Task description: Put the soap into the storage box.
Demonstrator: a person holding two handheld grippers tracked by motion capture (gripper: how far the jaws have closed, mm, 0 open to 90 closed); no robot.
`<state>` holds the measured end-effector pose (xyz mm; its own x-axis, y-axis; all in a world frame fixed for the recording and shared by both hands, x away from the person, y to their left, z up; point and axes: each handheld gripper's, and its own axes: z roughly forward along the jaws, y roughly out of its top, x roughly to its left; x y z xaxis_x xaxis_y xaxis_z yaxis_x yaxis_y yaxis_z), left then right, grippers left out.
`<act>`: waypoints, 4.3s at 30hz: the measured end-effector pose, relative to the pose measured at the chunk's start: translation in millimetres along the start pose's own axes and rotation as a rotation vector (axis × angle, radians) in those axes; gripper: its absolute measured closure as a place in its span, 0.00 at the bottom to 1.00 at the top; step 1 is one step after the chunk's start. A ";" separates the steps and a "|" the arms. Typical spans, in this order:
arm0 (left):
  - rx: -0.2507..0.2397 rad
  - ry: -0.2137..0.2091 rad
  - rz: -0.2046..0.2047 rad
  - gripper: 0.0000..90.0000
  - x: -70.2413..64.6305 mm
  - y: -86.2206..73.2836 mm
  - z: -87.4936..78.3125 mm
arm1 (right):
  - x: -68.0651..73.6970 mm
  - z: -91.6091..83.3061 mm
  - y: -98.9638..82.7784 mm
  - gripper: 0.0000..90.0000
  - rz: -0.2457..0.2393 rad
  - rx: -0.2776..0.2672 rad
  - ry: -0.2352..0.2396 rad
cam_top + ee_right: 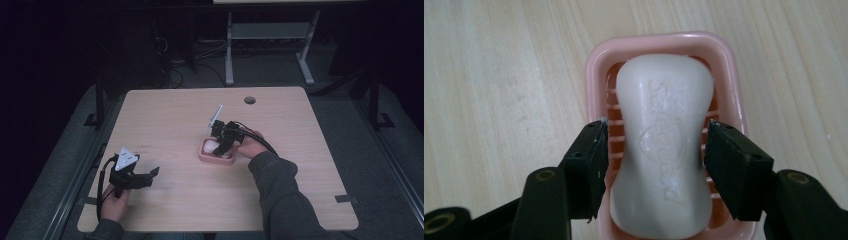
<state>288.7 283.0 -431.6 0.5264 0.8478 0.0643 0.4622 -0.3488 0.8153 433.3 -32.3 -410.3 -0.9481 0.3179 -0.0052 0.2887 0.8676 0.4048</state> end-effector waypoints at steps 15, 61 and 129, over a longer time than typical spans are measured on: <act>0.006 -0.002 0.002 0.16 -2.0 0.2 1.5 | 15.6 -6.7 -22.1 0.37 -0.048 0.040 -0.096; 0.020 -0.016 0.014 0.16 -4.3 -0.1 3.2 | 16.2 -19.1 -65.8 0.35 0.083 -0.042 -0.111; 0.016 -0.004 0.018 0.16 -5.1 -0.6 3.1 | 42.4 -88.9 -164.0 0.33 0.275 -0.187 -0.156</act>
<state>288.0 277.6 -434.2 0.5372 0.8399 0.0765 0.4638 -0.3700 0.8050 333.8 -195.1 -395.5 -0.8025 0.5966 -0.0062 0.4872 0.6613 0.5704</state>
